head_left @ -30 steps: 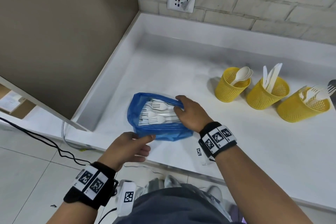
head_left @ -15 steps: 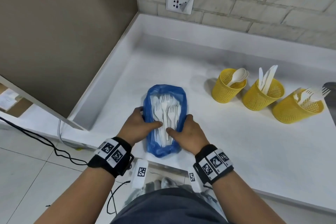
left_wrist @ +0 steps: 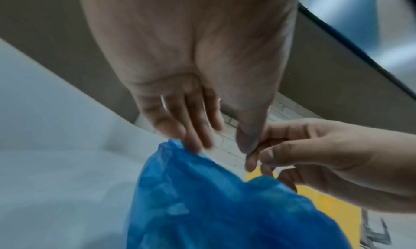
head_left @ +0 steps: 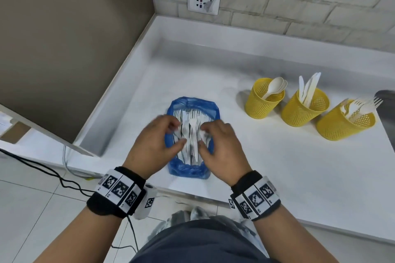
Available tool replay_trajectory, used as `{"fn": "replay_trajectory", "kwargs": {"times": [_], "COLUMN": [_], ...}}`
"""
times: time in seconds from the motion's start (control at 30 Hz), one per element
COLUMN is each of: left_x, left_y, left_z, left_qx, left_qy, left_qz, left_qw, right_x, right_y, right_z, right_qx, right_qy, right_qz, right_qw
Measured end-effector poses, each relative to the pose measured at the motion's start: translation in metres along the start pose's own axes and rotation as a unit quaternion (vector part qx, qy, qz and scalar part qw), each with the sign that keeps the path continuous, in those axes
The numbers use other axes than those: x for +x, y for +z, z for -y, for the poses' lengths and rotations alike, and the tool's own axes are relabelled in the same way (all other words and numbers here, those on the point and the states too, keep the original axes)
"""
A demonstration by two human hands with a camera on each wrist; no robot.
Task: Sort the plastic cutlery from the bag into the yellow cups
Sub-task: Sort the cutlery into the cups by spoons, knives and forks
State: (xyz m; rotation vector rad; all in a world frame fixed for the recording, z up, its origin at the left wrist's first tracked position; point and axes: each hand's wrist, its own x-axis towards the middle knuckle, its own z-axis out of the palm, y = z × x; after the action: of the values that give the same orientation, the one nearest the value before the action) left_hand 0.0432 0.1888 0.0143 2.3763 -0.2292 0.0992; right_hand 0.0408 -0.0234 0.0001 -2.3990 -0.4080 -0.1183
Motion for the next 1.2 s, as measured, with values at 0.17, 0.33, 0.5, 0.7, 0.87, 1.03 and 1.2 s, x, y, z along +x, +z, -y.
{"fn": "replay_trajectory", "kwargs": {"times": [0.17, 0.33, 0.5, 0.7, 0.87, 1.03, 1.2], "left_x": [-0.013, -0.011, 0.006, 0.032, 0.034, 0.035, 0.035], "left_y": [-0.004, -0.005, 0.008, 0.024, 0.024, 0.028, 0.028], "left_z": [0.004, 0.013, 0.013, 0.015, 0.014, 0.007, 0.005], "left_qx": [0.195, 0.273, 0.229, 0.124, 0.035, -0.002, -0.006], "left_qy": [-0.001, -0.092, -0.149, -0.176, -0.23, -0.252, -0.255], "left_qz": [0.169, 0.146, 0.125, 0.124, 0.127, 0.114, 0.099], "left_qw": [0.966, 0.946, 0.954, 0.969, 0.964, 0.961, 0.962], "right_x": [0.003, 0.007, 0.023, 0.039, 0.05, 0.051, 0.057], "right_y": [0.008, 0.006, 0.007, 0.02, 0.019, 0.026, 0.024], "right_z": [0.004, 0.002, 0.014, 0.028, 0.022, 0.025, 0.016], "right_qx": [-0.113, -0.169, -0.151, -0.092, -0.073, -0.059, -0.004], "right_qy": [-0.018, 0.057, 0.137, 0.156, 0.18, 0.199, 0.222], "right_qz": [0.157, 0.154, 0.153, 0.176, 0.182, 0.145, 0.142], "right_qw": [0.981, 0.972, 0.967, 0.968, 0.964, 0.967, 0.965]}}
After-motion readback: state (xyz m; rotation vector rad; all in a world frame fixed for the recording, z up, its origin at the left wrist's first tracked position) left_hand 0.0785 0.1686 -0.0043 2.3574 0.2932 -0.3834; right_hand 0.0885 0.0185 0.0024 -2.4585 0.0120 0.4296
